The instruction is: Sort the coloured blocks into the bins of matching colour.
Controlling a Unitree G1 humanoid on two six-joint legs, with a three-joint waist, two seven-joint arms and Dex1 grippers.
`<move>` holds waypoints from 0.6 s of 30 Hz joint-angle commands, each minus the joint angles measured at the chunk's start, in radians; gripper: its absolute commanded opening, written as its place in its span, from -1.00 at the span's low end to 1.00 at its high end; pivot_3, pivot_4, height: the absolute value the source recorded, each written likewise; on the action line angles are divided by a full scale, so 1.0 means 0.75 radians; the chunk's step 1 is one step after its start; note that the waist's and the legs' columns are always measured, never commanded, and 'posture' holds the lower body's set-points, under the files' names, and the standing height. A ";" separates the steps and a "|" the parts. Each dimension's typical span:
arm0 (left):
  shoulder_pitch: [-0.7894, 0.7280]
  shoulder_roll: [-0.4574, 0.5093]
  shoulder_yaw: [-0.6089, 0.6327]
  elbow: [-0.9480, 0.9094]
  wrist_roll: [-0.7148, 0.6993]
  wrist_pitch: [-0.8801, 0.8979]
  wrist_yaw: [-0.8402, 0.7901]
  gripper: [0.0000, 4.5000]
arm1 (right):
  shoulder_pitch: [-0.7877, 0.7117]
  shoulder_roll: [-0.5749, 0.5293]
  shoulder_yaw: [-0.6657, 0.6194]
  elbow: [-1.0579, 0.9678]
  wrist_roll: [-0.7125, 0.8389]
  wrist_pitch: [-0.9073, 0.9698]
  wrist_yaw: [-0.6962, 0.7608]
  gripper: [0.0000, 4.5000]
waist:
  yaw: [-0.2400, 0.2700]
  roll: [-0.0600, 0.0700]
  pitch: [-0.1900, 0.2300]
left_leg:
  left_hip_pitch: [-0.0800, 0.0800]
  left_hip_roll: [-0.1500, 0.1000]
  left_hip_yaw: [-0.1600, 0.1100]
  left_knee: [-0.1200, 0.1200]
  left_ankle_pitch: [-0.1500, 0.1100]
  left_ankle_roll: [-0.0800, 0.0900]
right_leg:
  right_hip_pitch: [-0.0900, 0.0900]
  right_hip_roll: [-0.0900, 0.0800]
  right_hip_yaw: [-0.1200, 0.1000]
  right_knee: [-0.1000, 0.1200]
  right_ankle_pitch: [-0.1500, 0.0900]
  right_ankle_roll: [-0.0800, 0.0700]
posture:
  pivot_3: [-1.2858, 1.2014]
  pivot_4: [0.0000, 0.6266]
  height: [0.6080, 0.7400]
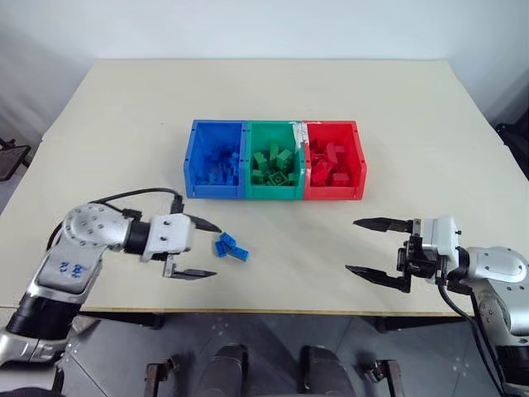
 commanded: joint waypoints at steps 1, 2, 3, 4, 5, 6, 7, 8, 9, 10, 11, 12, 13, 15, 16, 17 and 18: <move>-0.077 -0.039 -0.095 0.064 0.087 -0.019 -0.008 0.96 | 0.077 -0.010 -0.071 -0.118 0.024 0.012 -0.054 1.00 | -0.001 0.000 0.000 | 0.000 0.000 0.002 0.000 0.000 0.000 | 0.000 0.000 0.000 0.000 0.000 0.000 | 0.03 -0.52 1.00; -0.095 -0.050 -0.108 0.086 0.102 -0.029 -0.003 0.96 | 0.090 -0.008 -0.075 -0.134 0.025 0.017 -0.067 1.00 | -0.004 0.000 0.000 | 0.000 0.000 0.003 0.000 0.000 0.000 | 0.000 0.000 0.000 0.000 0.000 0.000 | 0.03 -0.52 1.00; -0.124 -0.073 -0.130 0.113 0.121 -0.018 0.003 0.96 | 0.113 -0.006 -0.082 -0.154 0.026 0.019 -0.081 1.00 | -0.007 0.000 0.000 | 0.000 0.001 0.004 0.000 0.000 0.000 | 0.000 0.000 0.000 0.000 0.000 0.000 | 0.03 -0.52 1.00; -0.149 -0.090 -0.149 0.134 0.137 -0.019 0.003 0.96 | 0.133 -0.003 -0.087 -0.171 0.027 0.020 -0.092 1.00 | -0.006 0.000 0.000 | 0.000 0.001 0.005 0.000 0.000 0.000 | 0.000 0.000 0.000 0.000 0.000 0.000 | 0.03 -0.52 1.00; -0.170 -0.101 -0.169 0.153 0.154 -0.012 -0.003 0.96 | 0.150 0.000 -0.092 -0.189 0.027 0.021 -0.104 1.00 | -0.005 0.000 0.000 | 0.000 0.001 0.005 0.001 0.000 0.000 | 0.000 0.000 0.000 0.000 0.000 0.000 | 0.03 -0.52 1.00; -0.185 -0.108 -0.181 0.167 0.167 -0.008 -0.008 0.96 | 0.162 0.001 -0.095 -0.201 0.028 0.023 -0.112 1.00 | -0.004 0.000 0.000 | 0.000 0.001 0.005 0.001 0.000 0.000 | 0.000 0.001 0.000 0.000 0.000 0.000 | 0.03 -0.52 1.00; -0.198 -0.114 -0.193 0.183 0.183 -0.023 -0.010 0.96 | 0.172 0.003 -0.098 -0.213 0.029 0.026 -0.122 1.00 | -0.004 0.000 0.000 | 0.000 0.001 0.005 0.001 0.000 0.000 | 0.000 0.001 0.000 0.000 0.000 0.000 | 0.03 -0.52 1.00; -0.214 -0.120 -0.203 0.199 0.206 -0.012 0.002 0.96 | 0.183 0.005 -0.100 -0.225 0.030 0.028 -0.131 1.00 | -0.004 0.000 0.000 | 0.000 0.001 0.005 0.002 0.000 0.000 | 0.000 0.001 0.000 0.000 0.000 0.000 | 0.03 -0.52 1.00; -0.226 -0.126 -0.210 0.211 0.214 -0.020 0.000 0.80 | 0.192 0.006 -0.102 -0.234 0.030 0.029 -0.140 1.00 | -0.004 0.000 0.000 | 0.000 0.001 0.005 0.002 0.000 0.000 | 0.000 0.001 0.001 0.000 0.000 0.000 | 0.03 -0.52 1.00; -0.233 -0.129 -0.215 0.219 0.218 -0.026 -0.002 0.71 | 0.198 0.007 -0.103 -0.241 0.031 0.030 -0.146 1.00 | -0.003 0.000 0.000 | 0.000 0.001 0.005 0.002 0.000 0.000 | 0.000 0.001 0.001 0.000 0.000 0.000 | 0.03 -0.52 1.00; -0.237 -0.132 -0.221 0.216 0.213 -0.008 -0.015 0.55 | 0.206 0.008 -0.103 -0.247 0.031 0.030 -0.152 1.00 | -0.003 0.000 0.000 | 0.000 0.001 0.005 0.002 0.000 0.000 | 0.000 0.001 0.001 0.000 0.000 0.000 | 0.03 -0.52 1.00; -0.237 -0.135 -0.227 0.212 0.207 -0.009 -0.033 0.41 | 0.213 0.009 -0.102 -0.252 0.030 0.029 -0.157 1.00 | -0.003 0.000 0.000 | 0.000 0.001 0.005 0.002 0.000 0.000 | 0.000 0.001 0.001 0.000 0.000 0.000 | 0.03 -0.52 1.00; -0.234 -0.134 -0.236 0.204 0.207 0.013 -0.047 0.27 | 0.218 0.009 -0.101 -0.257 0.030 0.028 -0.162 1.00 | -0.003 0.000 0.000 | 0.000 0.001 0.005 0.002 0.000 0.000 | 0.000 0.001 0.001 0.000 0.000 0.000 | 0.03 -0.52 1.00; -0.226 -0.127 -0.250 0.194 0.214 0.011 -0.070 -0.02 | 0.224 0.008 -0.100 -0.263 0.032 0.029 -0.171 1.00 | -0.003 0.000 0.000 | 0.000 0.001 0.005 0.002 0.000 0.001 | 0.000 0.001 0.001 0.000 0.000 0.000 | 0.03 -0.52 1.00; -0.224 -0.126 -0.253 0.192 0.217 0.010 -0.075 -0.17 | 0.225 0.007 -0.099 -0.265 0.033 0.029 -0.173 1.00 | -0.003 0.000 0.000 | 0.000 0.001 0.005 0.002 0.000 0.001 | 0.000 0.001 0.001 0.000 0.000 0.000 | 0.03 -0.52 1.00; -0.222 -0.126 -0.254 0.191 0.214 0.004 -0.080 -0.30 | 0.227 0.006 -0.098 -0.266 0.034 0.028 -0.176 1.00 | -0.003 0.000 0.000 | 0.000 0.001 0.005 0.002 0.000 0.001 | 0.000 0.001 0.001 0.000 0.000 0.000 | 0.03 -0.52 1.00; -0.216 -0.127 -0.253 0.186 0.205 0.005 -0.087 -0.46 | 0.226 0.005 -0.097 -0.266 0.035 0.027 -0.177 1.00 | -0.003 0.000 0.000 | 0.000 0.001 0.005 0.002 0.000 0.001 | 0.000 0.001 0.001 0.000 0.000 0.000 | 0.03 -0.52 1.00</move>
